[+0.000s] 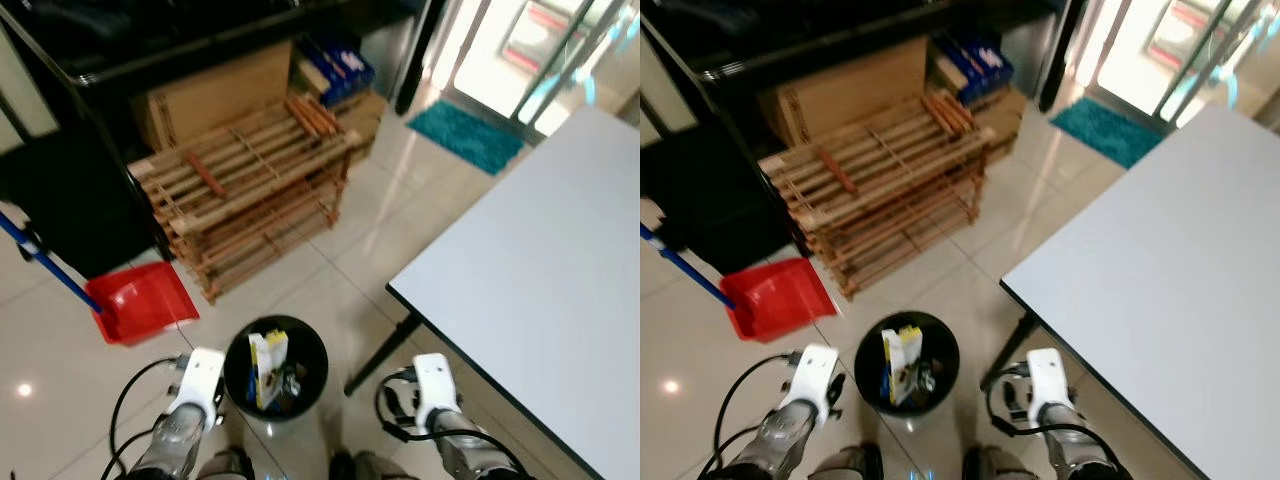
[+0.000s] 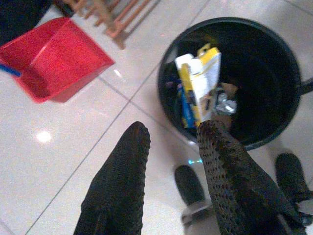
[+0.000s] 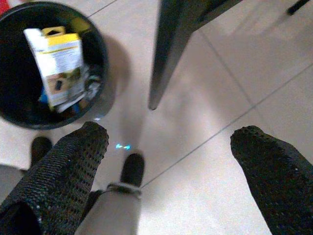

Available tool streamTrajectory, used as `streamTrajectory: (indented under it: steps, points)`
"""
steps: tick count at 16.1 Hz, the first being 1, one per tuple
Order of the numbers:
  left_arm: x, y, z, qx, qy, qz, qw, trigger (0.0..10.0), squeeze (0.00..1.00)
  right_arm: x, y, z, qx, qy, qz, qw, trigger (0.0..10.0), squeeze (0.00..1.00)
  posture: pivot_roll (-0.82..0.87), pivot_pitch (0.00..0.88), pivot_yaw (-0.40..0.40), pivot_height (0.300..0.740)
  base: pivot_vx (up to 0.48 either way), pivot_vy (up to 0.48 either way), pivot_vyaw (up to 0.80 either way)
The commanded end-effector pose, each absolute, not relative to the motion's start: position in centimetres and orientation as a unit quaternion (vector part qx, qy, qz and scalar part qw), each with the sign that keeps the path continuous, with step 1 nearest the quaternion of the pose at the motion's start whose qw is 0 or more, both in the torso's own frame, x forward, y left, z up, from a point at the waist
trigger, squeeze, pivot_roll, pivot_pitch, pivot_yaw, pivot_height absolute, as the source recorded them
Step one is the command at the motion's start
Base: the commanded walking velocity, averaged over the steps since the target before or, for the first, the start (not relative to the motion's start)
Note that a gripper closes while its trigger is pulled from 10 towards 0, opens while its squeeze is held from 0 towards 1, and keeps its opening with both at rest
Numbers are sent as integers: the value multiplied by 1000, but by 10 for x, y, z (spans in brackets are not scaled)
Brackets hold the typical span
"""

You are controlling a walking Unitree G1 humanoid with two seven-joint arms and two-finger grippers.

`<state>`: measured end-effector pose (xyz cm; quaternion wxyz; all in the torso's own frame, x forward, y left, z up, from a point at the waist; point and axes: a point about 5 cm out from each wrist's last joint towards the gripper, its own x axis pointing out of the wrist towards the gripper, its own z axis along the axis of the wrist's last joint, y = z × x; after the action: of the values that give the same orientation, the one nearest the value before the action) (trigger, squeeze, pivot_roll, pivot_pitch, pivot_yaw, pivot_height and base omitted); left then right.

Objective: Picking trash to rubbish bin

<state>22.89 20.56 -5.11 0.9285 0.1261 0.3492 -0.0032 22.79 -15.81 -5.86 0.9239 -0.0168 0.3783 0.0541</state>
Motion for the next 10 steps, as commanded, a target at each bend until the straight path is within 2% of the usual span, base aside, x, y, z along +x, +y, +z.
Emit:
streamTrajectory:
  steps: [1,5,10]
  points:
    - [222,207,-56,126,364,6,923,10000,0,224,-164,-61,-17,386,36,922,10000,0,23,56,-86,740,0,0,0]
    - [217,208,-59,125,374,19,919,10000,0,221,-172,-64,-34,396,7,917,10000,0,37,6,-89,740,0,0,0]
    - [217,207,-60,129,379,25,916,10000,0,220,-182,-64,-48,398,-20,916,10000,0,51,0,-90,740,0,0,0]
